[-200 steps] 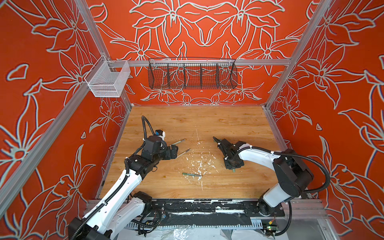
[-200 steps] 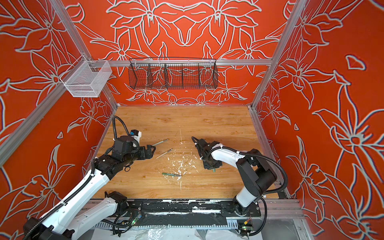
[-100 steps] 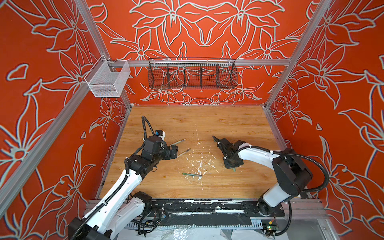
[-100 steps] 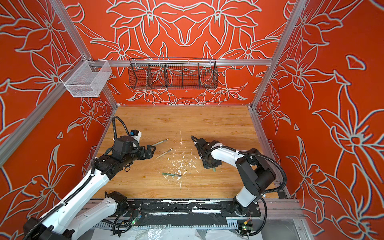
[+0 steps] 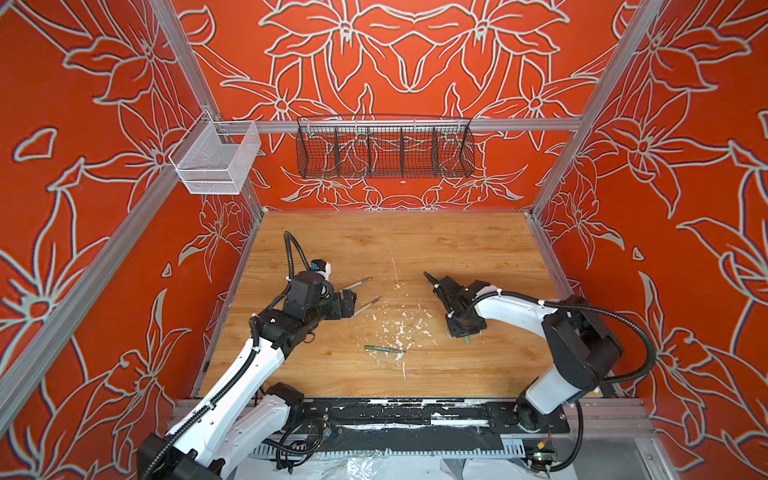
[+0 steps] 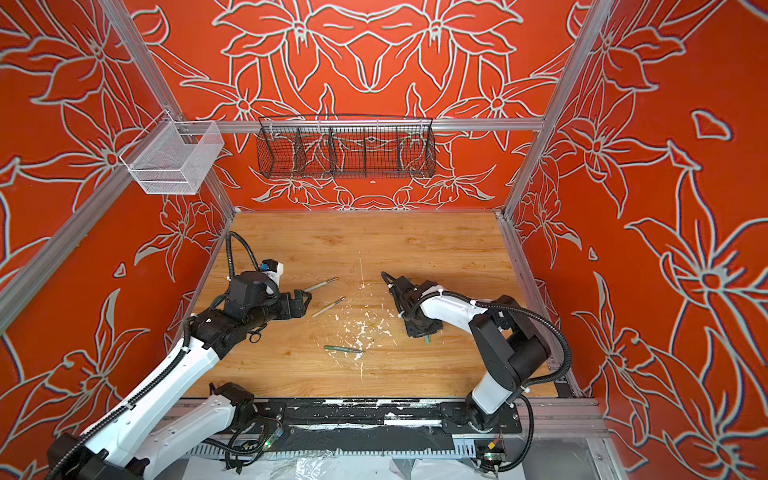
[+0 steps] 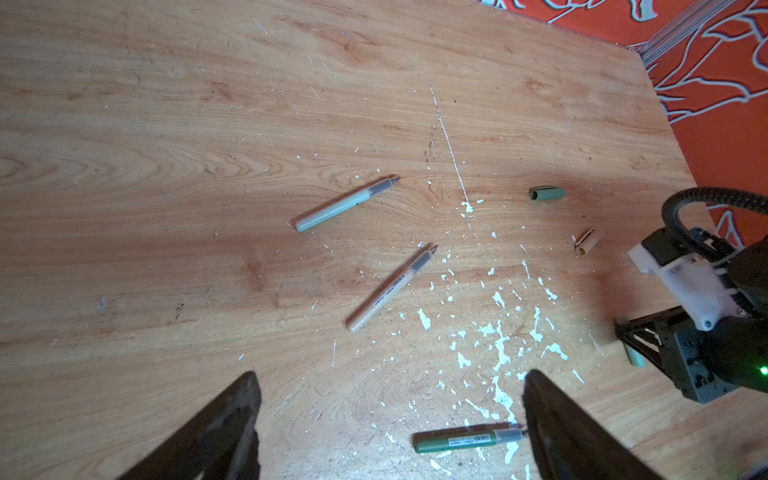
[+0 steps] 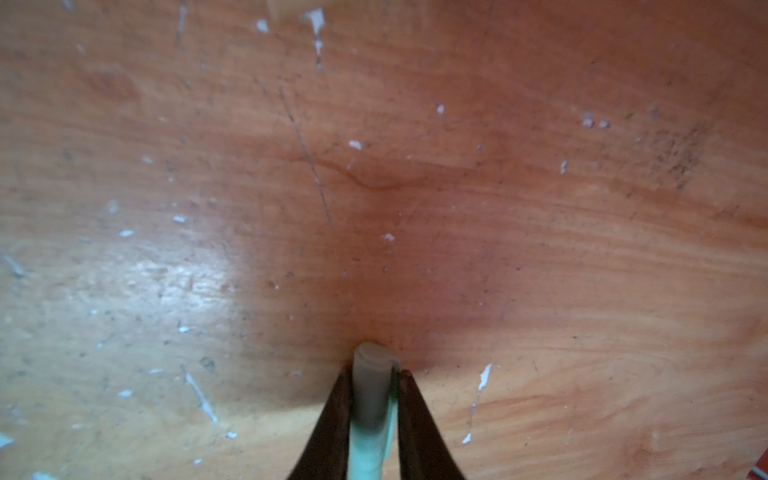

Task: Insert the pens into the pen caps
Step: 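Lift the pale green cap upright with the right gripper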

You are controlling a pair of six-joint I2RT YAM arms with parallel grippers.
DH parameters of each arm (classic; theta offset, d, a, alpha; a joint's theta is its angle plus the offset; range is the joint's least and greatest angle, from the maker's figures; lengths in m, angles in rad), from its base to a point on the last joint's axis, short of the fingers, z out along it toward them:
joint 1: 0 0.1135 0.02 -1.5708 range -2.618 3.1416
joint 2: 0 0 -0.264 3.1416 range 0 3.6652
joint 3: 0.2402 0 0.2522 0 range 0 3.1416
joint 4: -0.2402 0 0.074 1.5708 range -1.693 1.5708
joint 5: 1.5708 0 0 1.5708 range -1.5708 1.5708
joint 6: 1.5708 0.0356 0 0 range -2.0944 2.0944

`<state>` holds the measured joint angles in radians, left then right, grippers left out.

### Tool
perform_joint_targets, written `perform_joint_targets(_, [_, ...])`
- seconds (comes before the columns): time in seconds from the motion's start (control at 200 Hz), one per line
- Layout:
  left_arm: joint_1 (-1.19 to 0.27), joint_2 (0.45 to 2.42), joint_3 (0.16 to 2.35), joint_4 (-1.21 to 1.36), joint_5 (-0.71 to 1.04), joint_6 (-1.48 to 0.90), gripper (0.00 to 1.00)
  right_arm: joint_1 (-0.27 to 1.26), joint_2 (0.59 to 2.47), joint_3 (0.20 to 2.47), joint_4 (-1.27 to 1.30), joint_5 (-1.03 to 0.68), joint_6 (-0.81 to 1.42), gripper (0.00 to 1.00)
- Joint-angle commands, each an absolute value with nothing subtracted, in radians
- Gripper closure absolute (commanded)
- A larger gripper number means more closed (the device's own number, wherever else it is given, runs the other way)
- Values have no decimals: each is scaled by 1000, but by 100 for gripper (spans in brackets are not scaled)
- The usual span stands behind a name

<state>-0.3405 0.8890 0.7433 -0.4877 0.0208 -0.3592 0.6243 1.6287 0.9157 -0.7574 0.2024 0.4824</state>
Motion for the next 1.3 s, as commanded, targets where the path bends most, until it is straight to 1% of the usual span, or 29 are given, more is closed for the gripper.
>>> perform_joint_targets(0.0, [-346, 894, 746, -491, 23, -350, 3, 629, 1652, 916, -821, 217, 488, 77])
perform_joint_targets(0.075, [-347, 889, 744, -489, 21, -351, 3, 629, 1617, 912, -820, 219, 489, 72])
perform_joint_targets(0.125, [-347, 887, 742, -487, 20, -350, 3, 629, 1589, 908, -811, 204, 489, 67])
perform_joint_targets(0.225, [-347, 885, 741, -486, 21, -351, 3, 623, 1539, 895, -789, 179, 497, 62])
perform_joint_targets(0.38, [-347, 888, 740, -488, 21, -350, 3, 595, 1523, 859, -733, 112, 483, 59])
perform_joint_targets(0.771, [-347, 887, 741, -490, 23, -350, 3, 551, 1544, 798, -666, 24, 468, 60])
perform_joint_targets(0.971, [-347, 890, 741, -485, 30, -348, 3, 525, 1552, 785, -660, 36, 465, 60])
perform_joint_targets(1.061, [-347, 893, 742, -485, 37, -347, 3, 520, 1562, 788, -669, 43, 462, 62])
perform_joint_targets(1.151, [-348, 894, 742, -485, 35, -347, 3, 521, 1575, 794, -687, 72, 461, 66])
perform_joint_targets(1.296, [-348, 896, 744, -483, 41, -348, 3, 526, 1606, 820, -716, 101, 470, 69])
